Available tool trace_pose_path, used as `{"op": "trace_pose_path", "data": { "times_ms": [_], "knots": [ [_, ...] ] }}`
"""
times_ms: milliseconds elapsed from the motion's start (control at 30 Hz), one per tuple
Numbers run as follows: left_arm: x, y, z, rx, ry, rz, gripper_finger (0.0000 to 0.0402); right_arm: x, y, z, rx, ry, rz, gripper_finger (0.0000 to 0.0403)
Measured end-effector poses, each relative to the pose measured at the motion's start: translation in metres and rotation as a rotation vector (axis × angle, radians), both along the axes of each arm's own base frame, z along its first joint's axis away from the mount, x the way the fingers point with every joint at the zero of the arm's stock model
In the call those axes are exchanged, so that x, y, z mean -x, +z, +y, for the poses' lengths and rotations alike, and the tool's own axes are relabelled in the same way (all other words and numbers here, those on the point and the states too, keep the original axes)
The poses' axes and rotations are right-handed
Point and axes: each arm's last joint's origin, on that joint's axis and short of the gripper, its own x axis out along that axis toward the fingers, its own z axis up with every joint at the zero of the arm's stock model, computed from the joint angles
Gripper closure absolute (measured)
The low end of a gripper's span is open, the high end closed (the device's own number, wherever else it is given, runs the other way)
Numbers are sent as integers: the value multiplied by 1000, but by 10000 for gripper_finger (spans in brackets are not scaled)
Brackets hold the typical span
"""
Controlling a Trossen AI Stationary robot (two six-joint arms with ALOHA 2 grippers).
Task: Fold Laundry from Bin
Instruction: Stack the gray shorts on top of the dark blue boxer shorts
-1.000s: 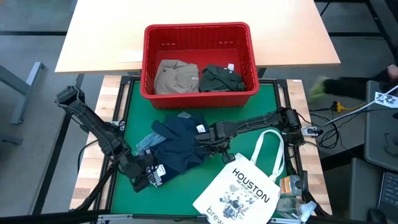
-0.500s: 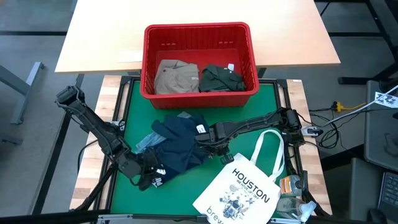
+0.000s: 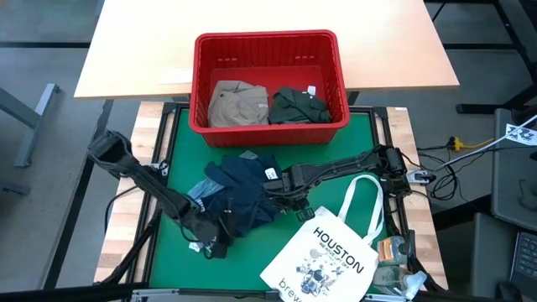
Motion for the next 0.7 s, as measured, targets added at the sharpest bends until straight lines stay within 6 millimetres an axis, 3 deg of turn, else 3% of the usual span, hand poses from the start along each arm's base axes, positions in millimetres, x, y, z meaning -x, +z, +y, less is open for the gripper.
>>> {"op": "trace_pose_path", "data": {
  "times_ms": [267, 700],
  "knots": [
    [-5, -30, -3, -128, -51, 85, 252, 0, 0, 0, 0, 0, 0, 265],
    [-1, -37, 2, -241, -48, 151, 253, 0, 0, 0, -1, 0, -1, 265]
  ]
}}
